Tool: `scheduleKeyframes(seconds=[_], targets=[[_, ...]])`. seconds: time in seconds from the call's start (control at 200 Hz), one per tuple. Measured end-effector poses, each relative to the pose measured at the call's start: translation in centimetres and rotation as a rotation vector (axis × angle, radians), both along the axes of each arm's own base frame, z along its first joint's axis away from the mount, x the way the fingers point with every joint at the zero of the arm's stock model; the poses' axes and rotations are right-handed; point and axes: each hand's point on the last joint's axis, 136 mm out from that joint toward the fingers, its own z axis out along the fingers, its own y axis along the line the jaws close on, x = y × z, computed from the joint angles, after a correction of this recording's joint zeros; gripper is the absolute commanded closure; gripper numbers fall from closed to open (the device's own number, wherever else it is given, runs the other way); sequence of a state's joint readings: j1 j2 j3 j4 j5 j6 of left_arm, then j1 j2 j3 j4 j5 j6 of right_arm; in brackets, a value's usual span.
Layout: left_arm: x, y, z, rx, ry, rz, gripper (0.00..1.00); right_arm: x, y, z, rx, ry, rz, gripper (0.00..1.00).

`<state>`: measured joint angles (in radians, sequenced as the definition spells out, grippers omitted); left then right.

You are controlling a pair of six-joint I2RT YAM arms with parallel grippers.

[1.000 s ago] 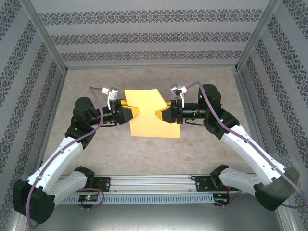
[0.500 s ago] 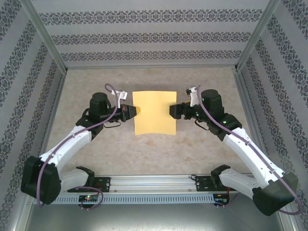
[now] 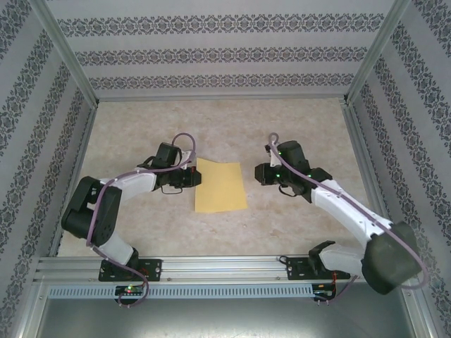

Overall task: Fold a paper plane with a square sheet of paper (fold left side to right side)
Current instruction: First fold in half a square sheet of paper at the center of the table.

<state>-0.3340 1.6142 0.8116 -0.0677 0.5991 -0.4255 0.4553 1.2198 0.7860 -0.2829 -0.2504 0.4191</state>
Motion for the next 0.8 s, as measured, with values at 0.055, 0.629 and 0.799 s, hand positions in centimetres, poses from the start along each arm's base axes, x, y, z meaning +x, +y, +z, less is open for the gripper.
scheduleKeyframes(seconds=[0.055, 0.629, 0.799], targets=[[0.3, 0.3, -0.6, 0.037, 0.018, 0.009, 1.00, -0.1, 0.9, -1.3, 0.003, 0.040, 0.007, 1.00], [0.8, 1.1, -0.6, 0.114, 0.030, 0.008, 0.97, 2.1, 6.4, -11.2, -0.070, 0.265, 0.064, 1.00], [0.7, 0.3, 0.2, 0.060, 0.043, -0.005, 0.81, 1.6, 6.4, -12.3, -0.097, 0.300, 0.068, 1.00]])
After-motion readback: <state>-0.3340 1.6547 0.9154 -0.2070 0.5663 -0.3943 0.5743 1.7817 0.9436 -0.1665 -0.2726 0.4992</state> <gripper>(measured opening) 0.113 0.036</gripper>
